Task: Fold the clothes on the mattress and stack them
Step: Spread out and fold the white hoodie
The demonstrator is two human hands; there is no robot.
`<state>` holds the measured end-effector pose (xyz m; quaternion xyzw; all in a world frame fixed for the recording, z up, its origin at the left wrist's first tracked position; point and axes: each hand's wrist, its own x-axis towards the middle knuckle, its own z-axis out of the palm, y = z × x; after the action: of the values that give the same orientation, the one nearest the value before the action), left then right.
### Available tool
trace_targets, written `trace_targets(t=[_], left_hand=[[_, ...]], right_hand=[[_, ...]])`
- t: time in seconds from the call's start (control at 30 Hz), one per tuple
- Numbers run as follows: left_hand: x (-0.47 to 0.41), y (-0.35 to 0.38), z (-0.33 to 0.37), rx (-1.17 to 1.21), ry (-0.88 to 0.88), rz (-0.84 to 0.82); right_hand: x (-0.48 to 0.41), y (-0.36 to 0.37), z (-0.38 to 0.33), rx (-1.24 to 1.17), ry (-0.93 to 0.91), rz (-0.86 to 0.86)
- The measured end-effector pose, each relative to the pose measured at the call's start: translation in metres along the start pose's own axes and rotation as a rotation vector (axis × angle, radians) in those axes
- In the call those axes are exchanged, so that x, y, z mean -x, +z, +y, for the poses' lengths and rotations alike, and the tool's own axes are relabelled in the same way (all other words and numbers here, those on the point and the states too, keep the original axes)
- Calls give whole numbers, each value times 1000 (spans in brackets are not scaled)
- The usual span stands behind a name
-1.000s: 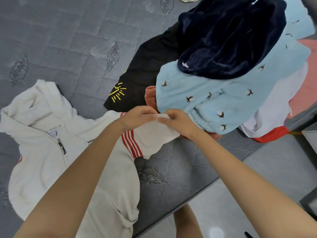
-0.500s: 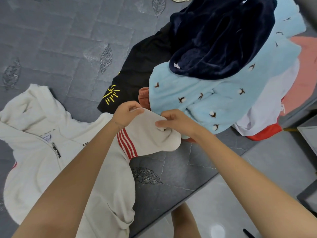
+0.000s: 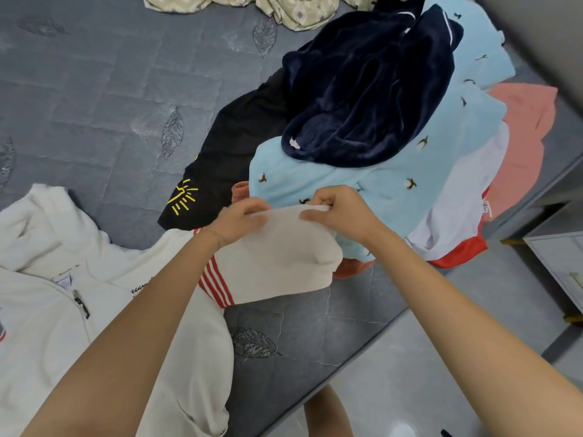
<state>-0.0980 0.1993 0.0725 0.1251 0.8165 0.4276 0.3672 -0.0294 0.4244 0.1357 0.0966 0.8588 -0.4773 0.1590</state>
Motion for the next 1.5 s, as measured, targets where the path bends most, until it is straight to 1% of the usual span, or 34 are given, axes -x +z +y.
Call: trace_targets(t=[0.07, 0.17, 0.23, 0.33, 0.4, 0.47, 0.53, 0.6, 0.7, 0.77, 0.8, 0.87, 0.93, 1.0, 1.07, 1.17, 1.27, 1.4, 1.5], left_hand=[[-2, 10, 25, -10, 55, -130], [-9, 19, 51, -72, 117, -193], [-13, 15, 54, -70, 129, -164], [-22, 7, 46, -98, 52, -75], [-25, 7, 45, -64, 35, -42], [-29, 7, 45, -37, 30, 27], [-34, 4, 44, -14, 23, 105], [-40, 3, 44, 8, 17, 124], [-45, 10, 45, 34, -2, 78], [-49, 16, 42, 53, -2, 88], [-51, 21, 41, 35, -8, 118], [-54, 30, 34, -38, -23, 239], [-53, 35, 27, -112, 0, 362], [-46, 36, 17, -195, 42, 427], [-35, 32, 9, -247, 73, 478], [-14, 23, -7, -397, 93, 518], [13, 10, -28, -558, 32, 528], [68, -12, -67, -685, -21, 535], [118, -33, -106, -735, -71, 536]], right_hand=[[-3, -3, 2, 13, 16, 11], [-3, -10, 4, -24, 27, -23], [-2, -17, 6, 9, 45, -87], [-2, -23, 6, 93, 56, -199], [-5, -29, 1, 115, 42, -226], [-8, -41, -3, 120, 31, -225], [-12, -56, -1, 47, 65, -206], [-17, -69, 5, -6, 108, -174], [-27, -78, 21, 94, 154, -108], [-33, -79, 35, 180, 164, 20], [-35, -77, 40, 209, 183, 94], [-37, -69, 47, 288, 238, 205], [-37, -57, 49, 438, 231, 263], [-34, -46, 43, 565, 146, 331], [-30, -35, 32, 608, 50, 377], [-21, -6, 12, 594, -25, 335], [-12, 33, -9, 614, -67, 257], [-1, 94, -36, 666, -127, 159], [9, 147, -59, 674, -176, 90]])
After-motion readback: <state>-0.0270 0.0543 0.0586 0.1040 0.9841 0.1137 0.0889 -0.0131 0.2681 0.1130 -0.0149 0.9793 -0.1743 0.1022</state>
